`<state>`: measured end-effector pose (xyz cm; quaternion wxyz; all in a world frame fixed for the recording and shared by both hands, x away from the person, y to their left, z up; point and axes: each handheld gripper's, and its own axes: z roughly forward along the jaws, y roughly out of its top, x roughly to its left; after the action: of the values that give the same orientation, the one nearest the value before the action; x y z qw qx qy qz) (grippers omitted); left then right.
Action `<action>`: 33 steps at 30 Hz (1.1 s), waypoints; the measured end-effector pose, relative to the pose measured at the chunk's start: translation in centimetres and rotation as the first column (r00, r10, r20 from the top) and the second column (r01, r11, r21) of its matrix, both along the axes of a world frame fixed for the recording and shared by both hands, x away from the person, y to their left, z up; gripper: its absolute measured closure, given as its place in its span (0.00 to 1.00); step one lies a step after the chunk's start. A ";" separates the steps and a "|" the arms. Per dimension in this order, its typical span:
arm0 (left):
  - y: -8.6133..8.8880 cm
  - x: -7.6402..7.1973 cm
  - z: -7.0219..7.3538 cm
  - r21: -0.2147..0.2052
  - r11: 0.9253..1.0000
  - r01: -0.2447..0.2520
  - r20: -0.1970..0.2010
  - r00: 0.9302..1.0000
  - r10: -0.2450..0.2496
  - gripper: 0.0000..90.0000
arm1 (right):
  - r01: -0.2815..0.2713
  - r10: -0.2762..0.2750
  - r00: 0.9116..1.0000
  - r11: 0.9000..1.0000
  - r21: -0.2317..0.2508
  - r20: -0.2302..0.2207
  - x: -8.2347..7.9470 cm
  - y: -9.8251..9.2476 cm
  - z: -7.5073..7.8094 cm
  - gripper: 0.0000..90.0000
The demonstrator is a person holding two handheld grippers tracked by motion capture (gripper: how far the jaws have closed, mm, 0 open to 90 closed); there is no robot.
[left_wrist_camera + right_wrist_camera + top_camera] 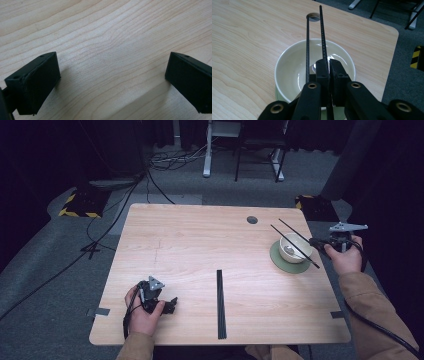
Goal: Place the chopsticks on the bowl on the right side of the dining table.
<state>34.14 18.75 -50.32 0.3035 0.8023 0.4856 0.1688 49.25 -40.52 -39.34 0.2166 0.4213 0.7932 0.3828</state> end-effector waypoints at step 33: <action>0.0 0.0 0.0 0.001 1.000 -0.001 0.000 1.000 0.001 0.00 | 0.018 -0.017 0.998 1.000 0.023 -0.058 1.0 0.3 -3.1 0.85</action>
<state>34.14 18.75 -50.31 0.3029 0.8022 0.4858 0.1693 50.23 -40.24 -42.41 0.1917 0.4417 0.7908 0.3779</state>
